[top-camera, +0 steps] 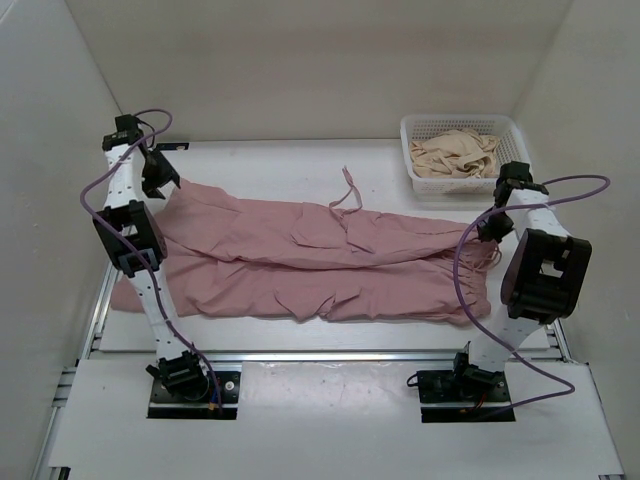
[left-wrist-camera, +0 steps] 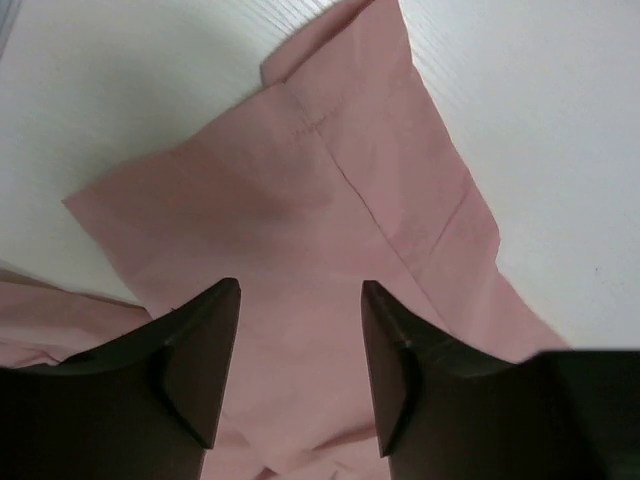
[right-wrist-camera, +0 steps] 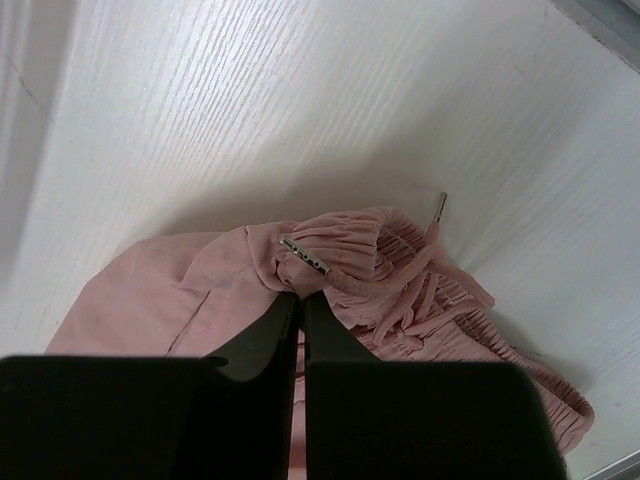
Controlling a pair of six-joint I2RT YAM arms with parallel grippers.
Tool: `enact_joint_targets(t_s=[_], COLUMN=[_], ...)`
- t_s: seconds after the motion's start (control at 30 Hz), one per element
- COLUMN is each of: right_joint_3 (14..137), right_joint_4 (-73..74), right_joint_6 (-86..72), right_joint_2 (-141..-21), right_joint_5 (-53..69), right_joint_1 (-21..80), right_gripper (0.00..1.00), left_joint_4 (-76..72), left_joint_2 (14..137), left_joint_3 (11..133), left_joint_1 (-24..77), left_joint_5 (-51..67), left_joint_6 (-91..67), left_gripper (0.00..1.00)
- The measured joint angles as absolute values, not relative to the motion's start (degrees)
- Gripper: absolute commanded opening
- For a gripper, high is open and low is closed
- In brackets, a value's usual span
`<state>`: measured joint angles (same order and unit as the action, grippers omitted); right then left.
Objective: Fold and stack the trousers
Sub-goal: Flatten the trousers out
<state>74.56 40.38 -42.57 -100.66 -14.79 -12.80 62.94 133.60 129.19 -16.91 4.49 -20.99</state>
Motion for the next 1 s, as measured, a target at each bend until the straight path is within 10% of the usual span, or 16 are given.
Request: enact_joint_targets(t_s=[0.4,0.53,0.57,1.0], right_joint_3=[74.6,74.5,74.4,74.1], right_joint_4=[40.0,39.9,39.8,40.4], right_joint_6=[-41.4,-41.4,-41.4,-41.8], right_joint_2=[-100.7,-100.6,-100.5,-94.5], right_joint_5=[-13.4,-13.3,-13.3,-14.6], right_joint_1=[-11.4,-11.2,-11.2,-10.8], right_gripper=[0.00,0.00,0.00,0.00], left_joint_4=[65.2,65.9,65.9,63.4], left_joint_2=[148.7,150.6,150.7,140.4], left_joint_3=[141.6,143.3,143.6,137.4], left_joint_1=[-8.4,-7.0,-7.0,-11.8], left_joint_5=[-4.3,-5.4,-5.4,-5.8], left_joint_6=[-24.8,-25.8,-25.7,-26.2], left_gripper=[0.69,0.34,0.10,0.10])
